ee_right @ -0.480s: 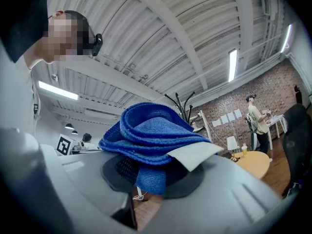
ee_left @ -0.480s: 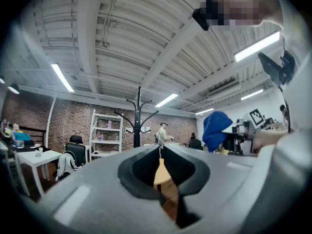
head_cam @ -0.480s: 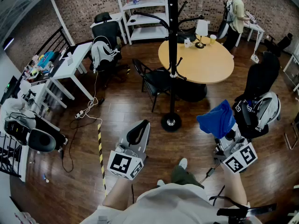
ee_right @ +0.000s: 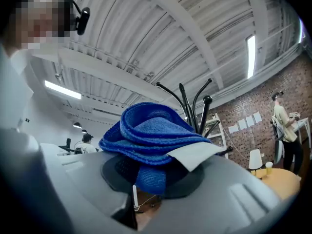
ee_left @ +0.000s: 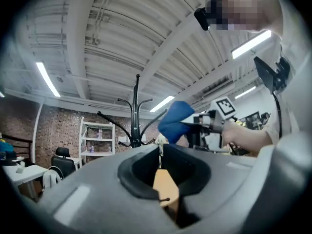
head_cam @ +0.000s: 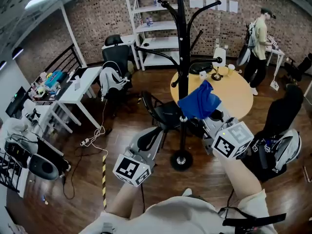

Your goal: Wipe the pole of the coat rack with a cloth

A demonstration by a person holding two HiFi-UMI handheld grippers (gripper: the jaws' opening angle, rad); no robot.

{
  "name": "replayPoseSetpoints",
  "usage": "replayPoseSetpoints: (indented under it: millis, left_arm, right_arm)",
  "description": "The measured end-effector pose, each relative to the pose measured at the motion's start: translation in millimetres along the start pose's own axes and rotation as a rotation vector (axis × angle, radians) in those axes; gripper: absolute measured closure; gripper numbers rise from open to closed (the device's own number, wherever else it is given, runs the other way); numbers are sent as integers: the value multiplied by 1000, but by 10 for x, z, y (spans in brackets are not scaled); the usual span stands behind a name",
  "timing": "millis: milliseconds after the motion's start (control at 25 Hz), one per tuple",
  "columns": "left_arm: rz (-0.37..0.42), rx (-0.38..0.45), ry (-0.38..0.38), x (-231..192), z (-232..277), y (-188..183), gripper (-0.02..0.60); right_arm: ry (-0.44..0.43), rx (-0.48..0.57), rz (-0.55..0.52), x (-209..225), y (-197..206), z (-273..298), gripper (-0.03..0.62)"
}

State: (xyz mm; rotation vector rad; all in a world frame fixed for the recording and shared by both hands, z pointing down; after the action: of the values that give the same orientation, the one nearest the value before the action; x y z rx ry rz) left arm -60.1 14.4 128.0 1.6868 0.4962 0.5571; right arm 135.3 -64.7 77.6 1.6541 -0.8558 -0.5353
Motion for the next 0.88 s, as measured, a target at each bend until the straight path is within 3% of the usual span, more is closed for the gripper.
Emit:
replayPoseSetpoints:
  millis: [240,480,640,760,880]
  left_arm:
    - [8,32,-30,-307,449,49,568]
    - [-11,3,-39,-693,597,179,568]
    - [-11,31,-36,-1026,705,108,568]
    - [-34,24,-24,-1218,777,148,568]
    - [-53,-4,3,-1330,831,231,568]
  right_arm:
    - [108,101,24,586,-633,1059,503]
    - [235,145,56,821,-857,1447,502]
    - [247,46,29,779,-450,1585,502]
    - [283,-36,104,892,73,1613,502]
    - [298,-31,165,949,298,1588,502]
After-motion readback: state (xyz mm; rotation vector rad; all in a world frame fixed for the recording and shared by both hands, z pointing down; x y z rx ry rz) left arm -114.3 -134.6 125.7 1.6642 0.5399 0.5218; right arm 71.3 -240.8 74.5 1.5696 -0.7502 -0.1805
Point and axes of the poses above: the fingertips, and each gripper's own axes: z forward along the fingers, x to its right, y out of its underside, the point moved 7 cm from there along -z, backward along the fingers
